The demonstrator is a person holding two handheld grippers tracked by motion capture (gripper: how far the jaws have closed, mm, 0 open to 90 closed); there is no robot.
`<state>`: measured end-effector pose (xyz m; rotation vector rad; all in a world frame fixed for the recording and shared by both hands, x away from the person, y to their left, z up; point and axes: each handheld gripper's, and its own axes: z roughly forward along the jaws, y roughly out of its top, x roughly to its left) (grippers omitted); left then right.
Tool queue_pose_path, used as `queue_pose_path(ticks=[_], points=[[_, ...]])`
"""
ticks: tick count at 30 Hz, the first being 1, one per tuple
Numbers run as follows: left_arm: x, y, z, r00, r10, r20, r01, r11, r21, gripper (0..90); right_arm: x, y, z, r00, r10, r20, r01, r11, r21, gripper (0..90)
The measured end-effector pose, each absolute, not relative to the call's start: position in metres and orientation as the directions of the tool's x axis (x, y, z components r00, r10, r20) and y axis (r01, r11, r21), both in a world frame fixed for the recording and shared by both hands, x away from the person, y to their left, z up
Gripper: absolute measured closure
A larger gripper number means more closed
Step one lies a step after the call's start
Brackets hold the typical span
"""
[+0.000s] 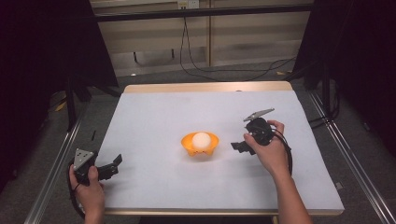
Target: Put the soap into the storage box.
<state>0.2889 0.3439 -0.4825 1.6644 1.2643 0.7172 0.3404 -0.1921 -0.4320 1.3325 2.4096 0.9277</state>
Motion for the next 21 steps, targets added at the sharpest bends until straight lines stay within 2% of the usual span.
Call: queue_pose_path(ticks=[21], points=[[0.289,0.344,-0.483,0.31,0.948,-0.071,0.429,-0.073,0.9,1.4,0.305,-0.26,-0.461,-0.483,0.869,0.108,0.692,0.303,0.655,0.6]])
